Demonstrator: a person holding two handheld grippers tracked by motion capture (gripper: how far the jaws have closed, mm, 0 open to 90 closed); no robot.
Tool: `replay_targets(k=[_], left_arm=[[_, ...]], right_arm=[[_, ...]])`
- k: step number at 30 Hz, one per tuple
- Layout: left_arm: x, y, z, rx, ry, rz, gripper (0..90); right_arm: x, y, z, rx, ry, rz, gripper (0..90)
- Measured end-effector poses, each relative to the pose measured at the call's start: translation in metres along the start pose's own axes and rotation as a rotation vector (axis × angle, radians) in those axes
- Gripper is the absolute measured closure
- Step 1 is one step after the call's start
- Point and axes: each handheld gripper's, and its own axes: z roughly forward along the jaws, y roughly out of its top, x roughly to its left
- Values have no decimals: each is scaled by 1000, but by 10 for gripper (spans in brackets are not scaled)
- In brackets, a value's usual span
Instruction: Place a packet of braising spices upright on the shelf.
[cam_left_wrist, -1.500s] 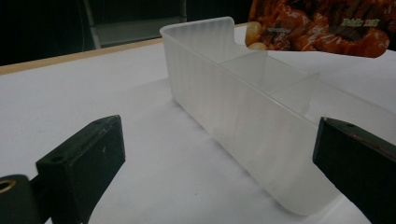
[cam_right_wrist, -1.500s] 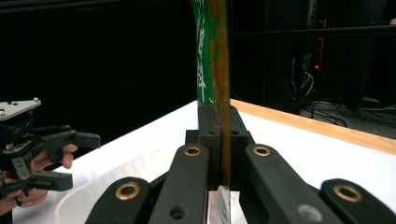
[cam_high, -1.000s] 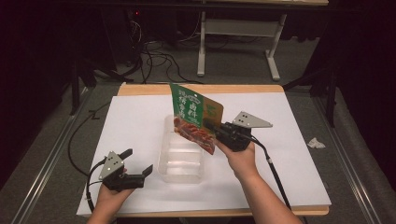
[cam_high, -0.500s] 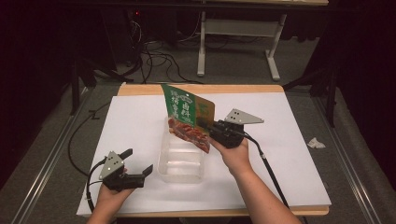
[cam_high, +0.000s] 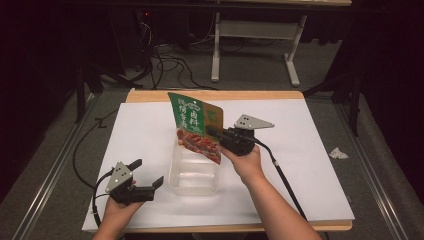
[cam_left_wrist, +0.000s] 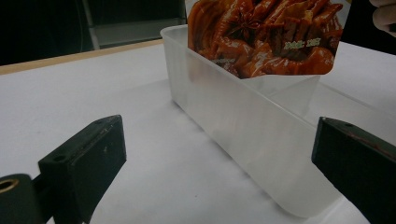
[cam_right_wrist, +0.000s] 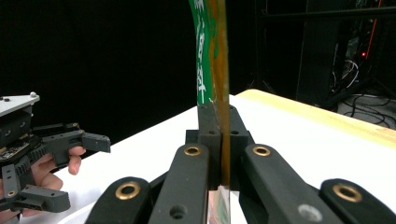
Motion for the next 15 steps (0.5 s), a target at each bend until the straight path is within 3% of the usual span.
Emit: replay_targets(k=[9, 15], left_arm=[[0, 0, 0, 0, -2, 2, 37], [0, 0, 0, 5, -3, 2, 37]], right_arm=[[-2, -6, 5, -20, -17, 39, 900], [-3, -13, 6, -13, -39, 33, 900]])
